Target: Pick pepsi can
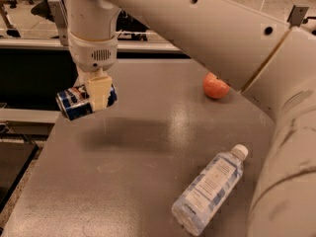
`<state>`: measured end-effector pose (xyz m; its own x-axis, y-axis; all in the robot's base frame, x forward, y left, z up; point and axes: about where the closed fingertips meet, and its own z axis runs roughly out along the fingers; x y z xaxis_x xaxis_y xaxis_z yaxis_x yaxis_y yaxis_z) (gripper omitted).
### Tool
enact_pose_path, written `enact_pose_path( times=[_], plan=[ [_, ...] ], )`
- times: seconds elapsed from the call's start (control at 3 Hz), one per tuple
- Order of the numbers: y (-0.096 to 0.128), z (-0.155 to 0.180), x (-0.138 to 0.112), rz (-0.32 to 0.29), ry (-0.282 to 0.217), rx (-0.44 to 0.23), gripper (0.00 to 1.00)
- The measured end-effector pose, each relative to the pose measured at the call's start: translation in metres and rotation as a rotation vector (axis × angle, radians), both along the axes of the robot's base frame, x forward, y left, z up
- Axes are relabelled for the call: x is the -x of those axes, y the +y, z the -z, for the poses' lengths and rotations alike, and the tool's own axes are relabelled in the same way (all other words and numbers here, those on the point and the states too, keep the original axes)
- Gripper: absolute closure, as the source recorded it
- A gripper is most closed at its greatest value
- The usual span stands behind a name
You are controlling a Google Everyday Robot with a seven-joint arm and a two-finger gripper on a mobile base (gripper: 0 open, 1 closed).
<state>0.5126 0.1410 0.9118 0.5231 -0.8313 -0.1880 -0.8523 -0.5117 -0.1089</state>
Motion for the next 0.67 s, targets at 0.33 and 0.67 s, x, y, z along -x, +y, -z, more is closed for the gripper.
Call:
enact_pose_path(
  times=[0.33, 0.67],
  plan=[
    [-0.009, -0.029, -0.0009, -0.028, -0.004, -0.046, 1.0],
    [-0.0043, -0.0332, -0.0041, -0.028, -0.02, -0.069, 1.0]
  ],
)
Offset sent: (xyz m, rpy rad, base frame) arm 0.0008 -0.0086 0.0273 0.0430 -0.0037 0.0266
